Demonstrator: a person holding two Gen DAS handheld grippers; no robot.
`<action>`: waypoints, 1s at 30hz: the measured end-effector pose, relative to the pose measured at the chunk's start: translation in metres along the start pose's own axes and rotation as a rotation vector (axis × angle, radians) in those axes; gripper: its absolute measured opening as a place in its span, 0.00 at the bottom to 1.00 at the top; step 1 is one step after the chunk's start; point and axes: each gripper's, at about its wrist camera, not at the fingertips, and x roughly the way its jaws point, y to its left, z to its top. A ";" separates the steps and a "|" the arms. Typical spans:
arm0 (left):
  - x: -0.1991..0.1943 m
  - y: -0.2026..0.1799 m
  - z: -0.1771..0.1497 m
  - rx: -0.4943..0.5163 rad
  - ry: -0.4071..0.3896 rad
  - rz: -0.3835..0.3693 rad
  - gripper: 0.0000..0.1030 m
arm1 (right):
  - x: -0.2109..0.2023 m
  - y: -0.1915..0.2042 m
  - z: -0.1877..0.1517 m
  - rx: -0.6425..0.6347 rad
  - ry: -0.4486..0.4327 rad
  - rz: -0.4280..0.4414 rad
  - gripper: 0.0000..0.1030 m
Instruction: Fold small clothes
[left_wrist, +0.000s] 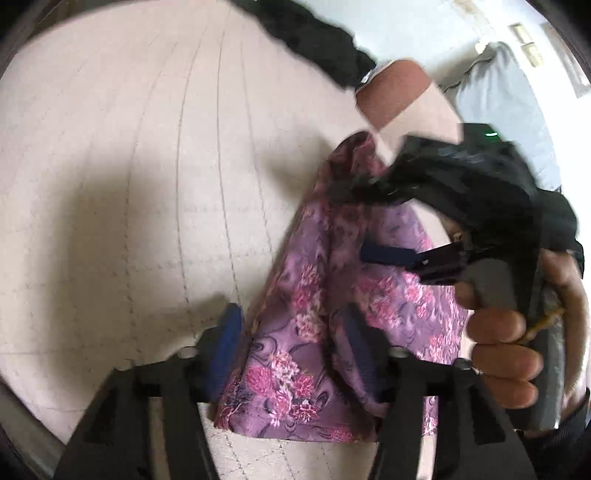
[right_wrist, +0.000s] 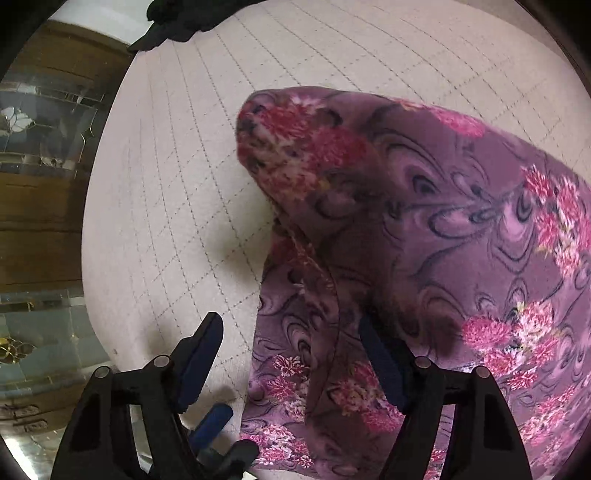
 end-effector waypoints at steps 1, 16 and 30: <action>0.008 0.003 0.000 -0.002 0.034 -0.002 0.58 | -0.004 -0.006 -0.001 0.004 0.000 0.010 0.78; 0.034 -0.002 0.006 -0.020 0.149 -0.135 0.26 | -0.013 -0.029 -0.019 -0.022 0.041 0.074 0.79; 0.027 -0.031 0.000 0.122 0.139 -0.003 0.46 | -0.014 -0.005 -0.020 -0.067 0.063 -0.042 0.79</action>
